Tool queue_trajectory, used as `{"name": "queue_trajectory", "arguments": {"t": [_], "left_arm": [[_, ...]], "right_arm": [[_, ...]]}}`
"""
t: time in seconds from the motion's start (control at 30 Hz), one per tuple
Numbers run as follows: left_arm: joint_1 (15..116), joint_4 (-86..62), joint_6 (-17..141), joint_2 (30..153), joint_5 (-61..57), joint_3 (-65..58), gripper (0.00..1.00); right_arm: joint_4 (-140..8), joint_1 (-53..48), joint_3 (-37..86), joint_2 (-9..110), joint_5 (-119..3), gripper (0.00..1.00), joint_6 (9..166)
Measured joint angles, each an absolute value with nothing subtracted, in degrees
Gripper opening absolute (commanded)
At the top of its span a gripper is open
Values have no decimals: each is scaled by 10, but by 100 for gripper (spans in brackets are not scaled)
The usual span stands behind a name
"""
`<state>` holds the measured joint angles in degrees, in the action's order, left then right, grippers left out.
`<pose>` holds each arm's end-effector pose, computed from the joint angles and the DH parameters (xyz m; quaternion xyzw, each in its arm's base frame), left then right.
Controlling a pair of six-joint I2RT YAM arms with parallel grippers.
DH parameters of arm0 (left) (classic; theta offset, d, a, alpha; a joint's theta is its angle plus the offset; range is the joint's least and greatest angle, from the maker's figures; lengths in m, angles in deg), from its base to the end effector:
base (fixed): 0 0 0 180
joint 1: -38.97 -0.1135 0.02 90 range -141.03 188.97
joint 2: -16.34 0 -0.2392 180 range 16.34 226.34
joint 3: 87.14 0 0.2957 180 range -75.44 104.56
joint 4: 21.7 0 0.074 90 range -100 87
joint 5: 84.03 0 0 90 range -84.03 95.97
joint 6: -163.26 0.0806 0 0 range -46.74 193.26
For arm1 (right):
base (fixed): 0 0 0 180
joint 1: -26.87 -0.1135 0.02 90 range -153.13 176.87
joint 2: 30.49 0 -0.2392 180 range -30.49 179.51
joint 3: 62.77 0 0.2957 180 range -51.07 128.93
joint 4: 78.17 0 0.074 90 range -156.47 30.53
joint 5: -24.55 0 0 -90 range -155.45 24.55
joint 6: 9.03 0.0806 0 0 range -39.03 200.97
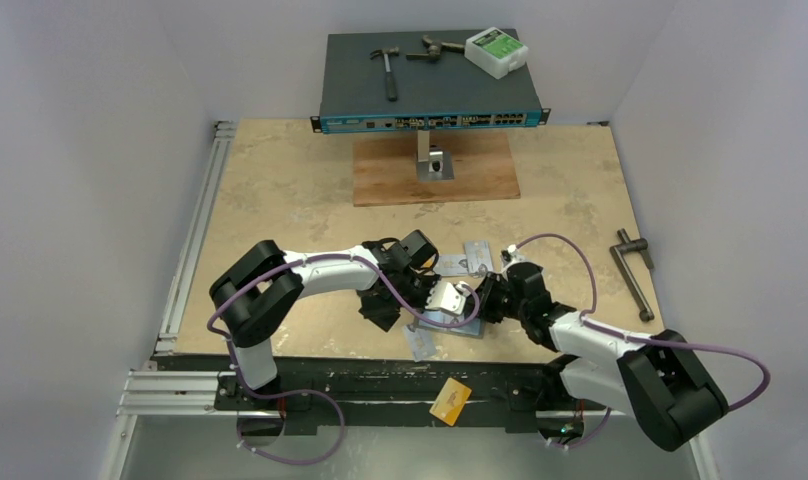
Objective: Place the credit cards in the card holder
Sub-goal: Insert the credit card into the card holder.
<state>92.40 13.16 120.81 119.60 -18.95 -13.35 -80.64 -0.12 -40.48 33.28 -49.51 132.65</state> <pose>0.2087 -0.3383 0.0683 0.7650 0.5687 -0.2212 0.2058 0.2159 0.1348 0.0368 0.1328 0.8860 0.3670 0.2504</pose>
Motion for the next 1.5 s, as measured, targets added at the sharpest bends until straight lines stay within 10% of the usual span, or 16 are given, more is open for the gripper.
{"name": "queue_trajectory", "arguments": {"t": [0.47,1.5], "left_arm": [[924,132,1203,1196,-188,-133,3],[927,127,1173,1196,-183,-134,0]], "right_arm": [[-828,-41,-405,344,-521,2,1340],[-710,-101,-349,316,-544,56,1312]]}}
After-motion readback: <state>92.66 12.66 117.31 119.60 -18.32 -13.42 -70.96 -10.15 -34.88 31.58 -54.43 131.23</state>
